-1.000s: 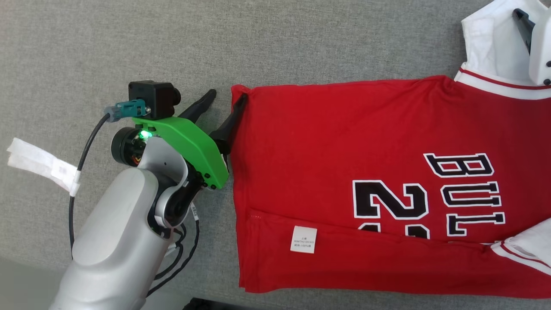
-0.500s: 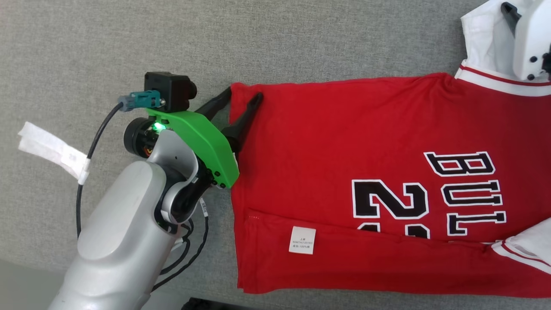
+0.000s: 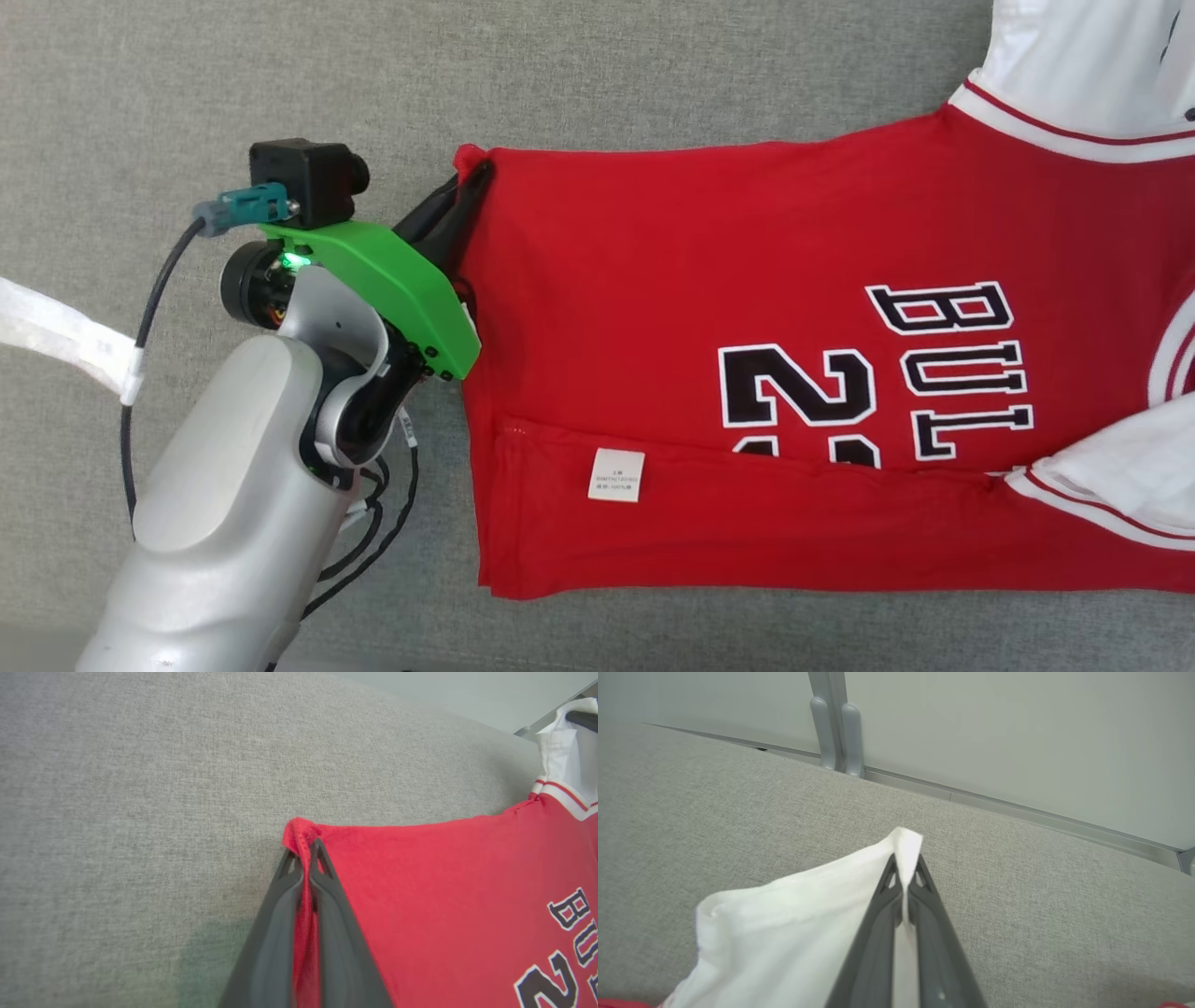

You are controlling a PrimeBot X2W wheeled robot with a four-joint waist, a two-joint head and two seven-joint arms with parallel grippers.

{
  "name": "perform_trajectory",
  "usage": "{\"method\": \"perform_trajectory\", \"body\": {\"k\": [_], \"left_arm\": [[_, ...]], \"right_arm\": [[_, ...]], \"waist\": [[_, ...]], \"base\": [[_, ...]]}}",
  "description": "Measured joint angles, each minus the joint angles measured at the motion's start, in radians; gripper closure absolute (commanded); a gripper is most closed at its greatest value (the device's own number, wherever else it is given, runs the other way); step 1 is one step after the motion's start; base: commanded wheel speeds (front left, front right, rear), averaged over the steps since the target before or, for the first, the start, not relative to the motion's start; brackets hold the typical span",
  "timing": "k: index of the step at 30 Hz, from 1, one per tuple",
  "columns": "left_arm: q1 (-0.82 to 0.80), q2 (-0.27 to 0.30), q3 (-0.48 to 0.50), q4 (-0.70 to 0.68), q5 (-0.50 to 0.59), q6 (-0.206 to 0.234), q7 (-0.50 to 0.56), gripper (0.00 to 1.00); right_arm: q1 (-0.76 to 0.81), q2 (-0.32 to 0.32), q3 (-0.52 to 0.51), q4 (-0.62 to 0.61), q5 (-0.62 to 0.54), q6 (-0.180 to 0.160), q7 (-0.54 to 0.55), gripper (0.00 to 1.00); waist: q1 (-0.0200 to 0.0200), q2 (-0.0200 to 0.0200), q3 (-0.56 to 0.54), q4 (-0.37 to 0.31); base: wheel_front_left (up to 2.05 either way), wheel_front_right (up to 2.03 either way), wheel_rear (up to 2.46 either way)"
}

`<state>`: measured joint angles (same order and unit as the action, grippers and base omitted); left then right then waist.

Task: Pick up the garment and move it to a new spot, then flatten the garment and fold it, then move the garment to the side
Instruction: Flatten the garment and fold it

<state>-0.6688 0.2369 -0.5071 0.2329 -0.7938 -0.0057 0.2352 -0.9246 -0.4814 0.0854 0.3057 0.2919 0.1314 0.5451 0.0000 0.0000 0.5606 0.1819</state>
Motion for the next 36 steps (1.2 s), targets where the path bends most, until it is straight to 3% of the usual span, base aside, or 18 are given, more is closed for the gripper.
{"method": "perform_trajectory", "body": {"k": [6, 14, 19, 27, 28, 29, 36], "left_arm": [[0.089, 0.023, 0.018, -0.065, -0.017, 0.025, -0.021, 1.0], [0.348, 0.071, 0.049, -0.262, -0.041, 0.097, -0.073, 1.0], [0.517, 0.076, 0.05, -0.387, -0.078, 0.152, -0.08, 1.0], [0.62, 0.067, 0.055, -0.361, -0.087, 0.187, -0.121, 1.0], [0.626, 0.067, 0.058, -0.355, -0.087, 0.188, -0.125, 0.91], [0.63, 0.067, 0.061, -0.349, -0.087, 0.188, -0.133, 0.76], [0.635, 0.063, 0.054, -0.284, -0.077, 0.164, -0.177, 0.59]], "right_arm": [[0.136, 0.004, -0.039, -0.091, 0.085, 0.0, -0.08, 1.0], [0.52, 0.01, -0.154, -0.325, 0.174, 0.0, -0.135, 1.0], [0.741, 0.08, -0.215, -0.413, 0.202, 0.0, -0.159, 1.0], [0.868, 0.185, -0.221, -0.373, 0.196, 0.0, -0.221, 1.0], [0.872, 0.189, -0.218, -0.366, 0.193, 0.0, -0.228, 1.0], [0.874, 0.191, -0.216, -0.359, 0.191, 0.0, -0.232, 1.0], [0.878, 0.188, -0.213, -0.324, 0.19, 0.0, -0.245, 1.0]], "waist": [[0.0, 0.0, -0.072, -0.03], [0.0, 0.0, -0.178, -0.07], [-0.0001, 0.0, -0.236, -0.101], [-0.0001, 0.0, -0.28, -0.147], [-0.0001, 0.0, -0.283, -0.149], [-0.0001, 0.0, -0.284, -0.15], [0.0, 0.0, -0.289, -0.138]], "base": [[0.0, 0.0, 0.0], [0.0, 0.0, 0.0], [0.0, 0.0, 0.0], [0.0, 0.0, 0.0], [0.0, 0.0, 0.0], [0.0, 0.0, 0.0], [0.0, 0.0, 0.0]]}}
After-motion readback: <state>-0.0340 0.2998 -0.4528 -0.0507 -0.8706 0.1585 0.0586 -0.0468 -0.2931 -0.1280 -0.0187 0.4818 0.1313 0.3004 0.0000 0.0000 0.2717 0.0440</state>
